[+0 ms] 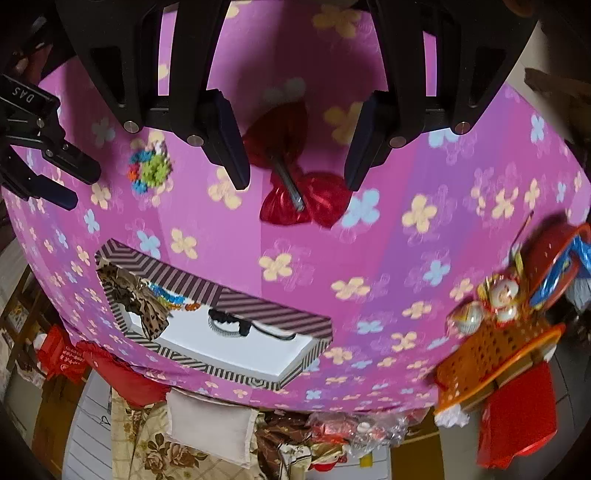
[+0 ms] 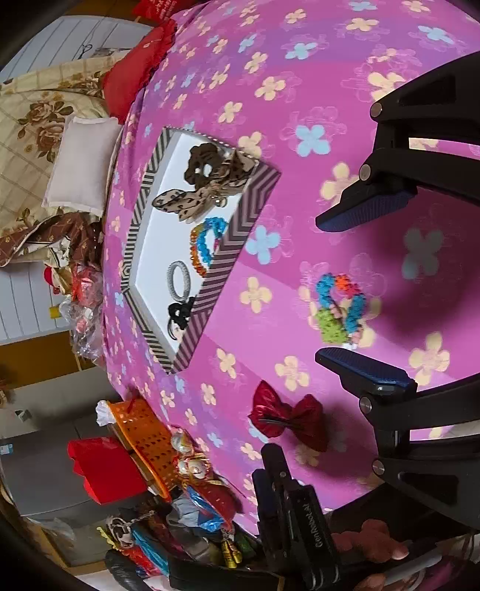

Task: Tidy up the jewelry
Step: 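Move both tools back toward the red satin bow and green charm bracelet, then grasp red satin bow with left tool while right tool grasps green charm bracelet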

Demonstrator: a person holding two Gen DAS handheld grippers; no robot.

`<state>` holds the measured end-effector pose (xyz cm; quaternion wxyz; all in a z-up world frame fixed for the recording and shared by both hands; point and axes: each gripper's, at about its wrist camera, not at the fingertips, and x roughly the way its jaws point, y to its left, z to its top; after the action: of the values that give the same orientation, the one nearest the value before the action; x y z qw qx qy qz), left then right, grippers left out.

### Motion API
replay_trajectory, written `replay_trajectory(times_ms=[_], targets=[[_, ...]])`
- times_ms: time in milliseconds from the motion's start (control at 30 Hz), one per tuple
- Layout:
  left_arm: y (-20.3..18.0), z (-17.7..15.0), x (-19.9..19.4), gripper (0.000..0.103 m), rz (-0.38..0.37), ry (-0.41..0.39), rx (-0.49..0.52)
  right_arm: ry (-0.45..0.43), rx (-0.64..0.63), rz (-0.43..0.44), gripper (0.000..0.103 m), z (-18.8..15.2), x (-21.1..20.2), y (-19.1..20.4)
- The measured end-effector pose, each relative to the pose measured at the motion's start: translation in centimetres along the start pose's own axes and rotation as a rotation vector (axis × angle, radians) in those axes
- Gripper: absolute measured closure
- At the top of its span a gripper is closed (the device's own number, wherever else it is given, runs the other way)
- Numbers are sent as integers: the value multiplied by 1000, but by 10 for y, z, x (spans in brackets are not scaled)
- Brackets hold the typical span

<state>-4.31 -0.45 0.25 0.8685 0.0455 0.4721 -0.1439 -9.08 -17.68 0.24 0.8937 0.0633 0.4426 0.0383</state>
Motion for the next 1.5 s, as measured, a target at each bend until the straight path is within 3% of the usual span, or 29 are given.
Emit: replay_trajectory(times_ms=[433, 1100, 1500], targets=[[34, -33, 11, 43, -32, 77, -72, 59, -23, 42, 40, -24, 20, 8], [20, -10, 39, 38, -71, 81, -157, 81, -46, 24, 39, -14, 53, 16], [1, -1, 63, 38, 28, 73, -123, 29, -71, 16, 36, -12, 63, 16]])
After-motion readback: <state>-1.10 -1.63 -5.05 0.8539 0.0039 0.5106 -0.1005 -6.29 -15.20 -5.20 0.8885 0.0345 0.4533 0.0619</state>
